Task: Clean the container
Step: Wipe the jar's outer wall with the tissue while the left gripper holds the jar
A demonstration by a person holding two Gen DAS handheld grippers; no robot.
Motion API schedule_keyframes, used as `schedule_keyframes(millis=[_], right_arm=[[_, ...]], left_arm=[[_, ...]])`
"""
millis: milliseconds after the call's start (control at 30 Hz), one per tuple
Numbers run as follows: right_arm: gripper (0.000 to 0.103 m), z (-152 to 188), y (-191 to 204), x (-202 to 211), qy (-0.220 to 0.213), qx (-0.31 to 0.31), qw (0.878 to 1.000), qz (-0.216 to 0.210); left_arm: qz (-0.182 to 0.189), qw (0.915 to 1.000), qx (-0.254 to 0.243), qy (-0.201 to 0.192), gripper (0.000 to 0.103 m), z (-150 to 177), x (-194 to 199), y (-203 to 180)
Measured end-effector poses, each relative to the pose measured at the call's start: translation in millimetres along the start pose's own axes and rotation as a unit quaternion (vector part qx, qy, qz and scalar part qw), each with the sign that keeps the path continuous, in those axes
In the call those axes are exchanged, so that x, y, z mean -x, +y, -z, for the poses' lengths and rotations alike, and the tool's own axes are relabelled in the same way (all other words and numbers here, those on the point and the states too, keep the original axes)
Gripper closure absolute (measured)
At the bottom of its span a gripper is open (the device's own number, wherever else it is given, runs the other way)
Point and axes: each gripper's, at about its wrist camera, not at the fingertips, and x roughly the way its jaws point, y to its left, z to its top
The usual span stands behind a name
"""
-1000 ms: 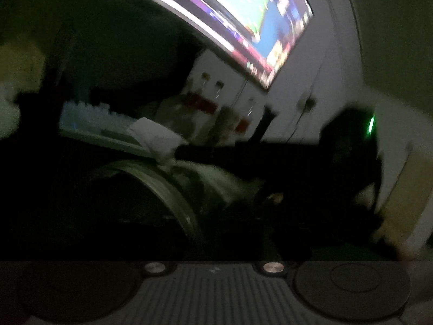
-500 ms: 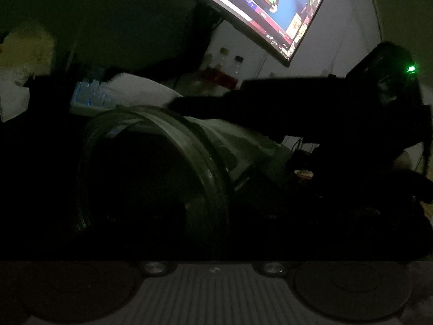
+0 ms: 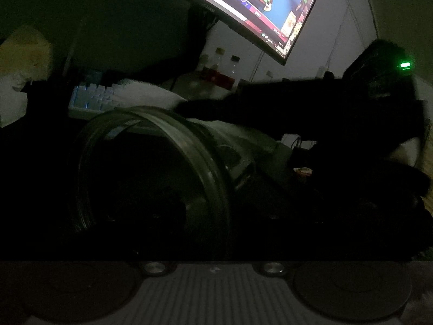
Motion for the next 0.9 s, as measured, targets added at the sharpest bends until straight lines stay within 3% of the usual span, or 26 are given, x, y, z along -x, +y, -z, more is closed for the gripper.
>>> schedule_keyframes(millis=[67,133,200,300,333,400,533,600,667,833,900], right_arm=[[0.09,1.8,14.6,1.8,0.002,0.024,0.999,-0.049],[0.091,2.7,16.3,3.9,0.003,0.034,0.998,-0.054],[0.091,1.4,3.9,4.9,0.006,0.016,0.999,-0.033],[0.09,-1.7,-19.5,4.2,0.014,-0.024,0.998,0.059],[0.09,-2.4,-24.3,4.4,0.016,-0.038,0.996,0.073],[0.09,-1.7,-20.6,5.4,0.01,-0.04,0.998,0.056],[0.09,3.4,19.7,8.5,-0.001,0.031,0.999,-0.041],[0.09,5.7,29.6,8.0,-0.003,0.051,0.997,-0.059],[0.091,5.0,23.2,7.4,0.0,0.038,0.997,-0.06],[0.092,-0.4,-32.2,8.2,0.0,-0.033,0.997,0.064],[0.092,-2.4,-54.1,15.9,-0.01,-0.066,0.994,0.085]], left_arm=[[-0.005,0.9999,-0.012,0.002,0.059,1.0,0.0,-3.3],[-0.009,0.9998,-0.019,0.003,0.059,1.2,0.6,-5.5],[-0.013,0.9996,-0.023,0.004,0.059,1.4,1.7,-7.3],[-0.019,0.9996,-0.021,0.001,0.058,1.9,3.9,-7.9],[-0.018,0.9997,-0.016,0.0,0.058,1.8,3.8,-6.9],[-0.015,0.9998,-0.014,-0.002,0.058,2.1,3.5,-6.0],[0.0,0.9997,-0.025,-0.002,0.071,4.3,2.0,-9.3],[0.01,0.9995,-0.03,-0.004,0.082,6.0,1.3,-11.2],[0.019,0.9995,-0.026,-0.009,0.085,5.8,0.9,-11.4],[0.03,0.9994,0.004,-0.018,0.093,-1.7,0.0,-8.3],[0.04,0.9987,0.021,-0.023,0.097,-7.3,0.8,-7.0]])
